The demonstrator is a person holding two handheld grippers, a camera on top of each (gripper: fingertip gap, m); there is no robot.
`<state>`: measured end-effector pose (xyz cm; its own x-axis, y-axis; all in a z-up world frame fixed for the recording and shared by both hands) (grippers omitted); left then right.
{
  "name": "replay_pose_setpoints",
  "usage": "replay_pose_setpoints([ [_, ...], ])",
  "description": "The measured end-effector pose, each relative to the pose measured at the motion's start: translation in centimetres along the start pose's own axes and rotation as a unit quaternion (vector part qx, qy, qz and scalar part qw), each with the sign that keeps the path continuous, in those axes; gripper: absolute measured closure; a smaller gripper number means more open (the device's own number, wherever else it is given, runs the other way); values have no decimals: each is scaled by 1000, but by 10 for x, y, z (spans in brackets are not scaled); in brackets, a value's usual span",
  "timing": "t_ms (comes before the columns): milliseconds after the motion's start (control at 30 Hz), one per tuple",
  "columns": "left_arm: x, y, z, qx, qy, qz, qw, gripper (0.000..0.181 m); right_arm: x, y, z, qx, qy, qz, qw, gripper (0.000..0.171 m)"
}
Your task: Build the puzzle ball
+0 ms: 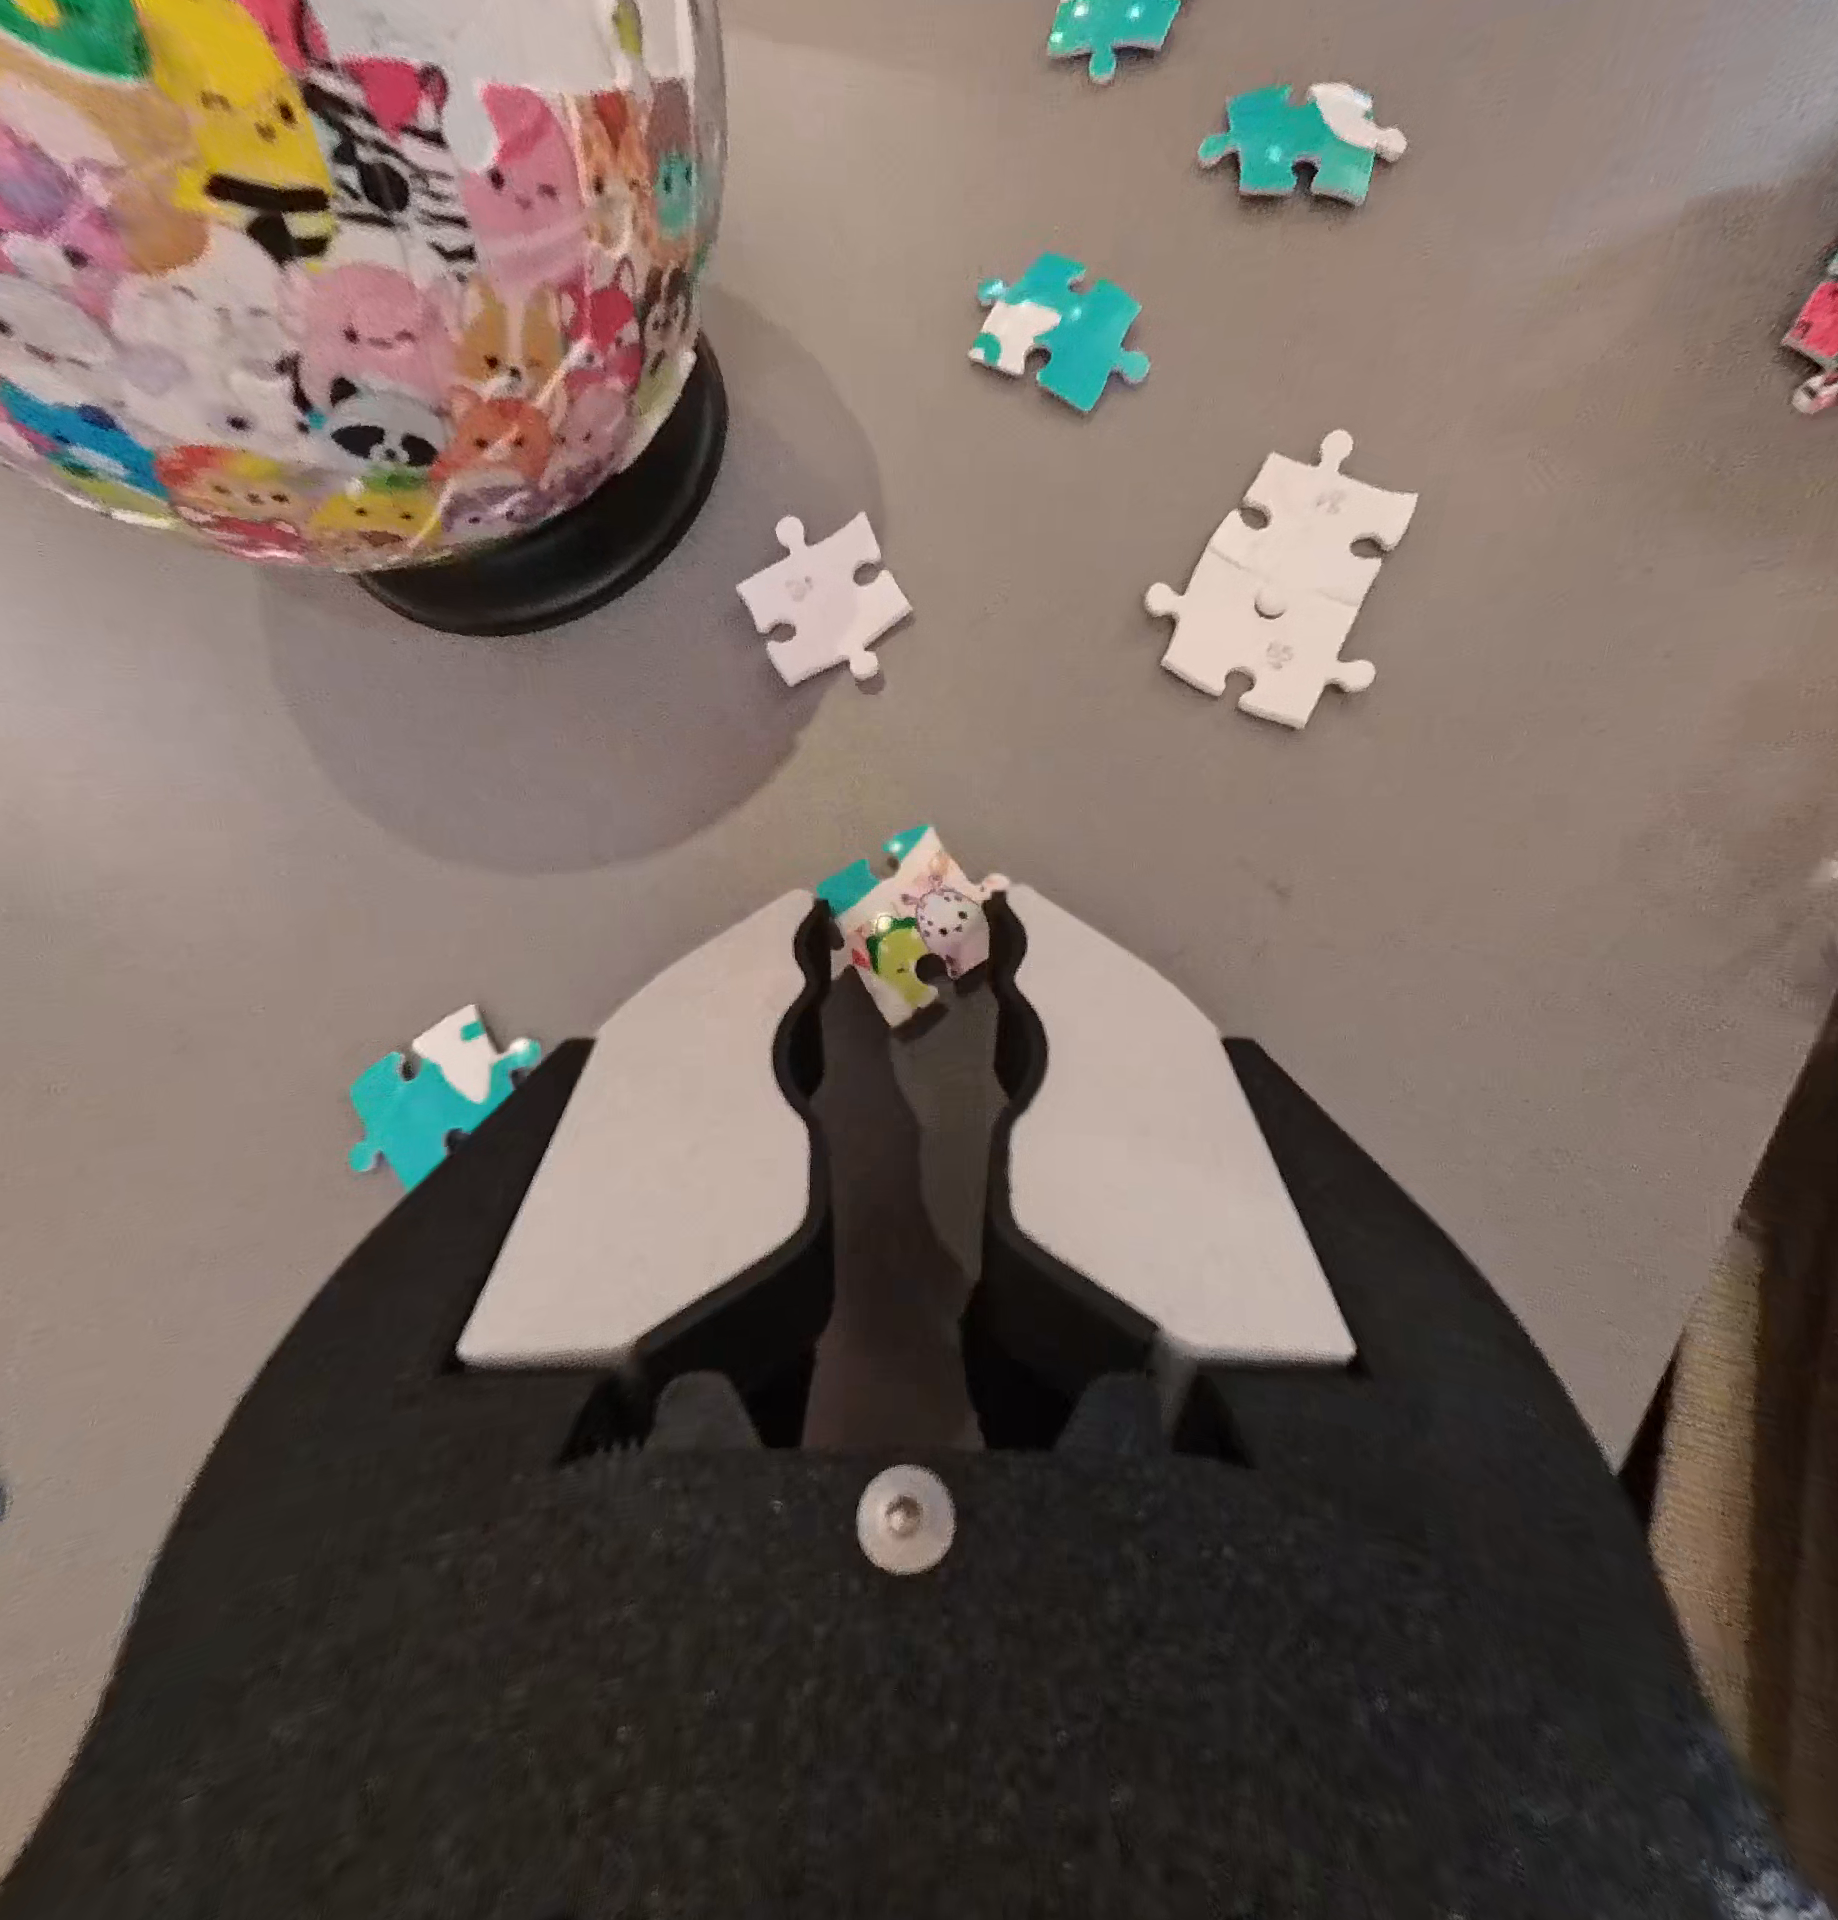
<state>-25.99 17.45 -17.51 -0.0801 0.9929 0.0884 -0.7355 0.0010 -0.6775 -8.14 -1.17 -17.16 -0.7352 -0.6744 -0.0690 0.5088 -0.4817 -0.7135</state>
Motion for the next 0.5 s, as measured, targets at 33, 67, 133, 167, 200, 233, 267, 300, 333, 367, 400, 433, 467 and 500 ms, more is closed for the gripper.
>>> replay_pose_setpoints([
  [33,-1,0,-1,3,0,1,1000,153,1,2,-3,8,-6,1,1000,141],
  [67,-2,0,-1,5,-1,2,1000,152,2,4,-6,18,-10,4,1000,142],
  [133,-3,-3,1,6,-4,3,1000,140,-1,2,-9,10,1,11,1000,144],
  [167,-4,-7,3,5,-9,4,1000,133,-2,2,-9,11,2,15,1000,148],
  [200,-6,-13,6,-2,-9,2,1000,131,-4,1,-9,14,2,19,1000,149],
  [233,-11,-21,10,-16,-3,-2,1000,131,-6,1,-9,16,7,26,1000,150],
  [267,-20,-32,14,-33,16,-5,999,133,-8,0,-9,15,11,34,999,152],
  [300,-32,-42,16,-49,51,-8,997,136,-10,0,-10,14,13,40,999,154],
  [333,-46,-52,15,-60,94,-11,994,136,-11,-2,-10,8,14,42,999,158],
  [367,-60,-60,12,-68,134,-19,988,136,-13,-5,-10,-1,10,41,999,161],
  [400,-74,-66,7,-71,167,-30,983,136,-14,-7,-10,-9,1,36,999,163],
  [433,-85,-70,-1,-65,187,-45,979,136,-15,-10,-10,-14,-3,32,999,165],
  [467,-93,-73,-11,-52,197,-61,977,135,-17,-11,-11,-16,-2,32,999,165],
  [500,-100,-74,-22,-34,202,-80,976,135,-18,-11,-12,-14,-8,34,999,165],
])
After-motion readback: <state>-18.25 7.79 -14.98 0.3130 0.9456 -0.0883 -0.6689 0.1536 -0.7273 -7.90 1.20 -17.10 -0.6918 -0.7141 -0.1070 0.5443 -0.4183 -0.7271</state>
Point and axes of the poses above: each gripper's, where its closed fingertips meet, z back along the fingers, y out of its underside, x = y × z across the jaws, the point moved 5 cm from there along z, back along the fingers, and after that the axes turned 1 degree about y, right-handed, at the moved point
